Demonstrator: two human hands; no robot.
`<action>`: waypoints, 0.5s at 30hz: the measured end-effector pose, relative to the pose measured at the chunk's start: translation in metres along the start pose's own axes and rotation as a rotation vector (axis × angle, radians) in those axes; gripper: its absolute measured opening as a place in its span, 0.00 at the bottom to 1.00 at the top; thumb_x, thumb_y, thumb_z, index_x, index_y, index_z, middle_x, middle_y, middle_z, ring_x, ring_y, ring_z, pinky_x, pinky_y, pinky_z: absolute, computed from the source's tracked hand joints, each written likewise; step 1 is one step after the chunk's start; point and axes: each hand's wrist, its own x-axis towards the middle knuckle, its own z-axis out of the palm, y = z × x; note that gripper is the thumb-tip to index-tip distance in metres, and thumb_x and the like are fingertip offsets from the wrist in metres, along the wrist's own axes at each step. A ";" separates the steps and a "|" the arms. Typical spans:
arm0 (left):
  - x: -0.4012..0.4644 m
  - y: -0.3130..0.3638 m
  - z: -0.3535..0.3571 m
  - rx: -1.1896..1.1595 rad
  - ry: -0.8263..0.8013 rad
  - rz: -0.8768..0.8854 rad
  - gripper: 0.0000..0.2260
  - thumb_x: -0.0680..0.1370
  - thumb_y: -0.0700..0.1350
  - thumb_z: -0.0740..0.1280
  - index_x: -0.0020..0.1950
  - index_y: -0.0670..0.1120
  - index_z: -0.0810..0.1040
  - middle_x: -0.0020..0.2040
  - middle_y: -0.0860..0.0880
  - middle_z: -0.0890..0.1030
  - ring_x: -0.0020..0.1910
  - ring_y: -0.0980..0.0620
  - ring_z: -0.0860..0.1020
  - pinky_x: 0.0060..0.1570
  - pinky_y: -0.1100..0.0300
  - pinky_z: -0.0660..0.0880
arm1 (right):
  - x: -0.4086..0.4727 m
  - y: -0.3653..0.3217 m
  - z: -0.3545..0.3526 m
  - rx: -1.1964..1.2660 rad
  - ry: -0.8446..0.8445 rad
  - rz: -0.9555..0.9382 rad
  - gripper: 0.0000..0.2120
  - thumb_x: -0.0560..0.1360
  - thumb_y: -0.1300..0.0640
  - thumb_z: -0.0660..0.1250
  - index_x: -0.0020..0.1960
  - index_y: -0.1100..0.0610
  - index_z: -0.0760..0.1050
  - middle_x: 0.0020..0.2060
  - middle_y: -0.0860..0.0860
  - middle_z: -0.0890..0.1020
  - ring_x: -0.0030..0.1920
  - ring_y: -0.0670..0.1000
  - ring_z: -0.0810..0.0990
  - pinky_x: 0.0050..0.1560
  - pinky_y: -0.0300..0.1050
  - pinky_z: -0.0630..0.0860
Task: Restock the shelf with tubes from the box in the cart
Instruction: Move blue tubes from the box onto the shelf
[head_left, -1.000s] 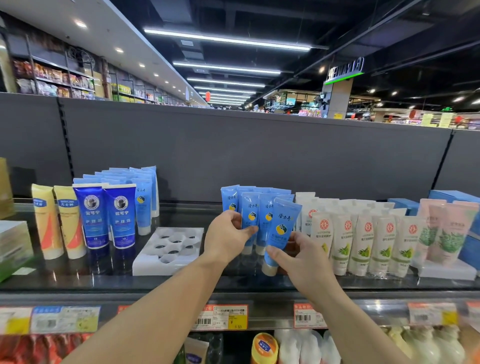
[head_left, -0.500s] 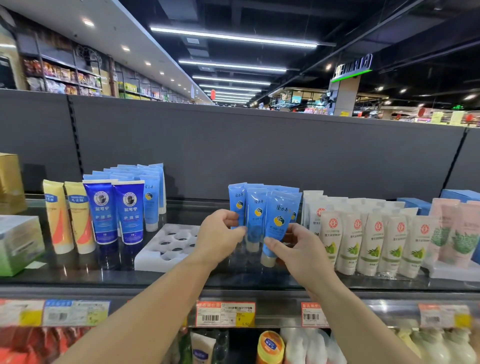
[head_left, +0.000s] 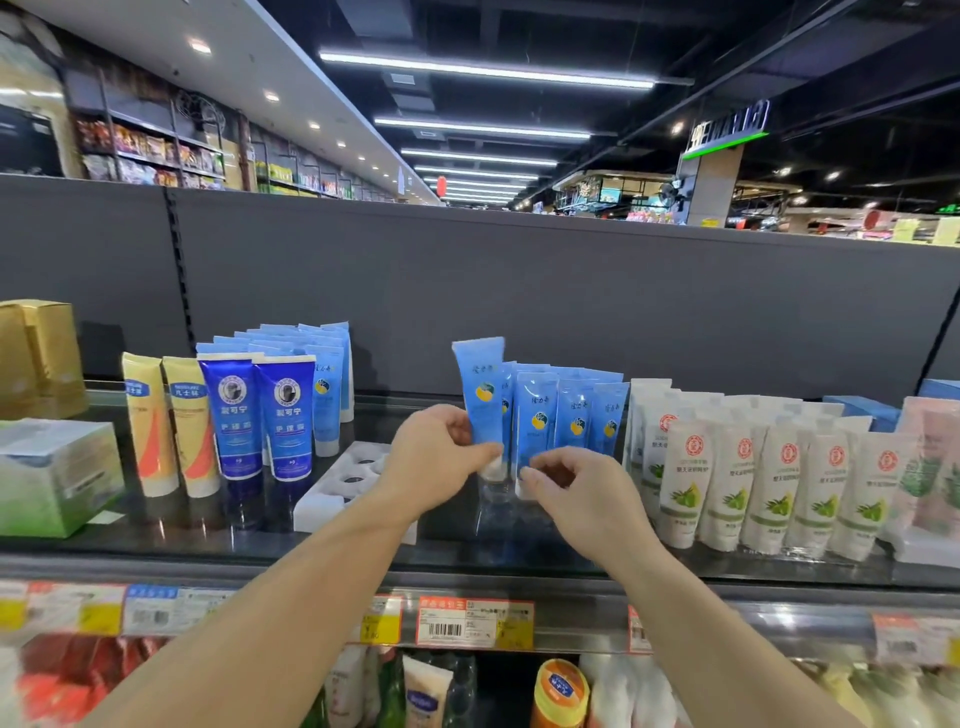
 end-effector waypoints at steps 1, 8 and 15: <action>0.003 -0.001 0.002 0.001 0.031 -0.029 0.10 0.72 0.48 0.74 0.51 0.50 0.78 0.46 0.56 0.81 0.45 0.60 0.79 0.47 0.62 0.77 | -0.002 0.004 -0.002 -0.060 -0.009 -0.013 0.10 0.77 0.50 0.67 0.56 0.51 0.79 0.44 0.41 0.80 0.46 0.40 0.77 0.48 0.33 0.73; 0.011 -0.010 0.023 0.077 0.032 -0.115 0.13 0.72 0.50 0.75 0.52 0.49 0.77 0.44 0.56 0.79 0.44 0.58 0.78 0.42 0.63 0.73 | -0.011 0.024 -0.003 -0.192 -0.073 -0.033 0.10 0.77 0.51 0.66 0.57 0.48 0.80 0.46 0.41 0.81 0.47 0.40 0.77 0.50 0.35 0.74; 0.013 -0.007 0.026 0.172 -0.018 -0.153 0.13 0.70 0.53 0.76 0.46 0.50 0.76 0.43 0.53 0.80 0.44 0.55 0.79 0.48 0.54 0.78 | -0.011 0.027 0.000 -0.210 -0.083 -0.044 0.10 0.77 0.51 0.66 0.58 0.48 0.79 0.45 0.39 0.79 0.47 0.41 0.77 0.50 0.35 0.74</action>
